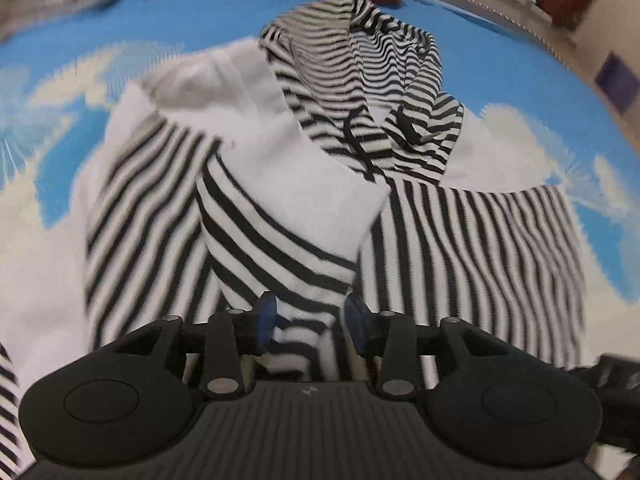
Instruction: Fold small clothes
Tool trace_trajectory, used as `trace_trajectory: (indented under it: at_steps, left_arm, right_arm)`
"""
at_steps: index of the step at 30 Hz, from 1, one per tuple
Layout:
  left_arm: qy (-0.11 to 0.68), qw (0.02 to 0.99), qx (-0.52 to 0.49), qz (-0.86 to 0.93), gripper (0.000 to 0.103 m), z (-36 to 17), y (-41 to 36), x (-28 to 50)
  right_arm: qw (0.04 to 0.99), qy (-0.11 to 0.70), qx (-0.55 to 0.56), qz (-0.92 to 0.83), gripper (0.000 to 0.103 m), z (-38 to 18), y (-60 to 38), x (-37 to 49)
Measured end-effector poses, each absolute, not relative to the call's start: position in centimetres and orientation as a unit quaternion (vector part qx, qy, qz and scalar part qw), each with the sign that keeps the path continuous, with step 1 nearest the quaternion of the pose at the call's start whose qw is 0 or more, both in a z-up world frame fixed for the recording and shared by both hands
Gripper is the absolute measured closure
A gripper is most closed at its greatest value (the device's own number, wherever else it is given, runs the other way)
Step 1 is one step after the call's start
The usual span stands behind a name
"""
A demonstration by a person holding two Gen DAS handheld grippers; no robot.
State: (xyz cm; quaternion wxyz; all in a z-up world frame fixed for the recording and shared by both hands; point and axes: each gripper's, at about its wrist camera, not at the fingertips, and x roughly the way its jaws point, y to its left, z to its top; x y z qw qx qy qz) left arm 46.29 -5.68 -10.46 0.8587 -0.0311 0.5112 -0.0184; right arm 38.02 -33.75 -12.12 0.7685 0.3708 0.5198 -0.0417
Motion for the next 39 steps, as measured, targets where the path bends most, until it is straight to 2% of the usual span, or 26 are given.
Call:
trace_trajectory:
  at_steps: [1,3,5,9,13,18,26,36,37,38,39]
  left_arm:
    - [0.508,0.861,-0.034,-0.010,0.067,-10.4,-5.3,46.3]
    - [0.509,0.858,-0.068,0.009,0.080,-10.3,-3.5,46.3]
    - [0.508,0.852,-0.109,0.056,0.084,-9.7,-0.7,45.9]
    - [0.496,0.835,-0.206,0.120,0.074,-7.9,4.1,43.6]
    - [0.472,0.836,-0.208,0.190,0.075,-6.2,7.4,40.6]
    - [0.460,0.824,-0.286,0.166,0.075,-6.2,11.9,40.9]
    - [0.487,0.767,-0.410,0.084,0.075,-9.7,14.1,42.5]
    - [0.493,0.749,-0.433,0.095,0.074,-12.2,14.4,43.7]
    - [0.492,0.751,-0.429,0.096,0.075,-12.1,14.3,43.7]
    - [0.491,0.758,-0.419,0.097,0.094,-11.6,14.4,43.5]
    - [0.486,0.769,-0.401,0.106,0.101,-10.9,14.3,43.3]
  right_arm:
    - [0.766,0.520,0.376,-0.040,0.051,-12.2,-34.0,38.0]
    - [0.761,0.521,0.384,-0.038,0.051,-12.4,-34.4,38.1]
    - [0.759,0.521,0.389,-0.037,0.051,-12.5,-34.4,38.2]
    - [0.757,0.520,0.394,-0.037,0.051,-12.6,-34.5,38.1]
    - [0.757,0.520,0.394,-0.042,0.051,-12.5,-34.4,37.9]
    - [0.758,0.522,0.389,-0.051,0.051,-12.2,-34.2,37.8]
    - [0.794,0.490,0.355,-0.060,0.051,-10.0,-33.8,37.6]
    - [0.789,0.499,0.353,-0.065,0.051,-10.8,-33.5,38.3]
    - [0.789,0.500,0.352,-0.066,0.051,-11.0,-33.5,38.4]
    - [0.787,0.501,0.354,-0.067,0.051,-11.1,-33.6,38.4]
    - [0.785,0.502,0.355,-0.067,0.051,-11.3,-33.6,38.4]
